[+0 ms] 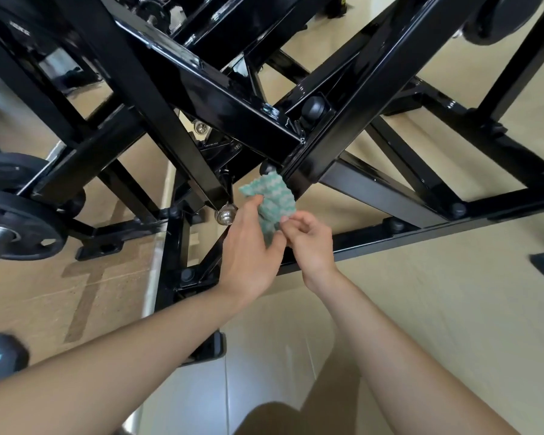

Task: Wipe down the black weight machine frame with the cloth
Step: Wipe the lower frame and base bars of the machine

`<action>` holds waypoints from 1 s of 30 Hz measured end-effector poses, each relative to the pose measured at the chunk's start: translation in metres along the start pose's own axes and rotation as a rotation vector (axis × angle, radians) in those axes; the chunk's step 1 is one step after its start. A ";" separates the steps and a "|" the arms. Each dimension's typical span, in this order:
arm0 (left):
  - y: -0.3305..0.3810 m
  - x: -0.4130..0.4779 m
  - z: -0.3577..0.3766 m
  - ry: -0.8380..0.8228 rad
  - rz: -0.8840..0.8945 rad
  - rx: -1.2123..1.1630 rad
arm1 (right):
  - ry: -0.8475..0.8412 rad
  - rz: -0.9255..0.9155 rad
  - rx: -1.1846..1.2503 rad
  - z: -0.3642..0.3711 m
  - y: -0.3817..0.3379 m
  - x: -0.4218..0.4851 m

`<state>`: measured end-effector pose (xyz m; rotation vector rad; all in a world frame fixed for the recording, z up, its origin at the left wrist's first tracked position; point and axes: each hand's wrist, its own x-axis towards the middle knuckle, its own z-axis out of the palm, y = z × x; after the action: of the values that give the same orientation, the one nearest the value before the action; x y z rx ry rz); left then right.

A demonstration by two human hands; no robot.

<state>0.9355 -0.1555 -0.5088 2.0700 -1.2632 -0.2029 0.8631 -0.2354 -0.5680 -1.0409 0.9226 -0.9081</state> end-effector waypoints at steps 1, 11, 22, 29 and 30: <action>-0.004 -0.004 0.000 -0.008 0.003 0.018 | -0.048 0.037 -0.013 -0.001 0.004 0.000; -0.018 -0.028 0.009 -0.098 0.018 0.136 | -0.106 0.092 0.072 -0.012 -0.020 0.008; -0.043 -0.033 0.007 -0.158 -0.009 0.111 | -0.176 0.095 0.065 -0.006 0.002 0.012; -0.085 -0.016 -0.009 -0.097 -0.134 -0.099 | -0.216 0.174 -0.034 0.012 0.029 0.009; -0.090 -0.012 -0.012 -0.096 -0.143 -0.128 | -0.224 0.185 -0.044 0.014 0.031 0.008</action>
<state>1.0001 -0.1140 -0.5588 2.0610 -1.1274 -0.4418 0.8839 -0.2314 -0.5963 -1.0526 0.8378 -0.6070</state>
